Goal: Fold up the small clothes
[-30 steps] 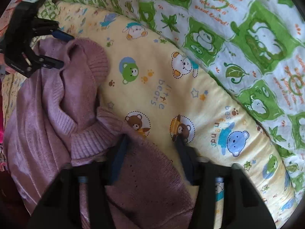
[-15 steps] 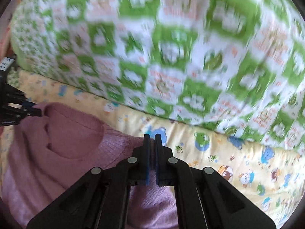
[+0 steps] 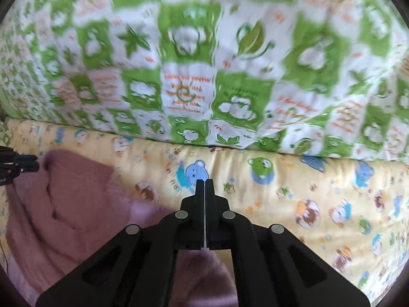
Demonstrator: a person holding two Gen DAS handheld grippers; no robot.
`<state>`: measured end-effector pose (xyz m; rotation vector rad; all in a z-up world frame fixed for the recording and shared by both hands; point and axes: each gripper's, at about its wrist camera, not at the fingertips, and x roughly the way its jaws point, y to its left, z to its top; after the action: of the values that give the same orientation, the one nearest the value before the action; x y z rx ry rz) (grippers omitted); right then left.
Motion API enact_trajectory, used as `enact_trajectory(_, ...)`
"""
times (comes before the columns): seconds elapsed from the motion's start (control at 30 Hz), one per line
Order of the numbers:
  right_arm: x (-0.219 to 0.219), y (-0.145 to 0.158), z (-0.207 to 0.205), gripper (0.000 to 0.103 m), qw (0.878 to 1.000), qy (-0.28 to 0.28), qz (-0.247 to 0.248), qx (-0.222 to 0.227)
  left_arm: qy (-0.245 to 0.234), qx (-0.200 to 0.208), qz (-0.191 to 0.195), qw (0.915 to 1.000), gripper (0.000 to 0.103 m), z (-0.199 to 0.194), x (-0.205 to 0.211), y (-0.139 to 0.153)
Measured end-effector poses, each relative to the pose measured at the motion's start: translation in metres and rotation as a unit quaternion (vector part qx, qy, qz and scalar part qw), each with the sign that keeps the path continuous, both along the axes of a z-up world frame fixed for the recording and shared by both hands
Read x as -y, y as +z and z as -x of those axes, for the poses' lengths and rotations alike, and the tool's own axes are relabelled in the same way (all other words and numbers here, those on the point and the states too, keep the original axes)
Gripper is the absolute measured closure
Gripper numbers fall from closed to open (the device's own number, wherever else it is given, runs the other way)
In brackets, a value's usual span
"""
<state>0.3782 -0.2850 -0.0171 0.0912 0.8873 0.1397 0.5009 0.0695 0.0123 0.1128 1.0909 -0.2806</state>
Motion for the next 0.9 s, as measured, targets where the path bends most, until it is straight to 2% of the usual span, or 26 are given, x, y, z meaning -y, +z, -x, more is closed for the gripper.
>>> enact_trajectory(0.1,0.008,0.010,0.042,0.092,0.999,0.001,-0.043,-0.010,0.019,0.005,-0.005,0.9998,0.071,0.039,-0.019,0.010)
enact_trajectory(0.13,0.009,0.011,0.057,0.082,0.998,0.003,-0.054,-0.016,0.023,0.009,-0.008,0.9997,0.071,0.056,-0.021,0.011)
enact_trajectory(0.17,0.010,0.010,0.074,0.072,0.998,0.003,-0.061,-0.020,0.028,0.009,-0.010,0.9995,0.066,0.074,-0.026,0.010)
enact_trajectory(0.23,0.008,0.007,0.104,0.062,0.996,0.004,-0.080,-0.026,0.043,0.007,-0.011,0.9990,0.062,0.102,-0.025,0.004)
enact_trajectory(0.27,0.004,0.008,0.118,0.062,0.996,0.004,-0.086,-0.031,0.050,0.002,-0.009,0.9987,0.062,0.114,-0.026,-0.001)
enact_trajectory(0.37,-0.004,-0.015,0.146,0.062,0.993,0.008,-0.102,-0.065,0.097,-0.016,-0.018,0.9950,0.062,0.143,-0.036,-0.021)
enact_trajectory(0.43,-0.007,-0.030,0.155,0.062,0.990,-0.004,-0.110,-0.084,0.141,-0.031,-0.004,0.9895,0.062,0.159,-0.052,-0.032)
enact_trajectory(0.53,-0.018,-0.043,0.159,0.062,0.988,-0.019,-0.116,-0.100,0.180,-0.057,0.025,0.9817,0.062,0.171,-0.062,-0.054)
enact_trajectory(0.6,-0.025,-0.048,0.155,0.062,0.987,-0.024,-0.119,-0.105,0.188,-0.063,0.022,0.9799,0.062,0.173,-0.065,-0.065)
enact_trajectory(0.7,-0.030,-0.048,0.156,0.060,0.982,-0.021,-0.151,-0.114,0.193,-0.066,0.031,0.9785,0.062,0.177,-0.065,-0.071)
enact_trajectory(0.8,-0.038,-0.048,0.157,0.061,0.983,-0.012,-0.134,-0.126,0.192,-0.068,0.026,0.9786,0.062,0.176,-0.060,-0.078)
enact_trajectory(0.87,-0.042,-0.051,0.154,0.093,0.983,0.001,-0.123,-0.136,0.191,-0.070,0.023,0.9788,0.062,0.170,-0.058,-0.080)
enact_trajectory(0.9,-0.044,-0.048,0.152,0.093,0.985,0.005,-0.114,-0.130,0.192,-0.068,0.022,0.9788,0.062,0.170,-0.059,-0.079)
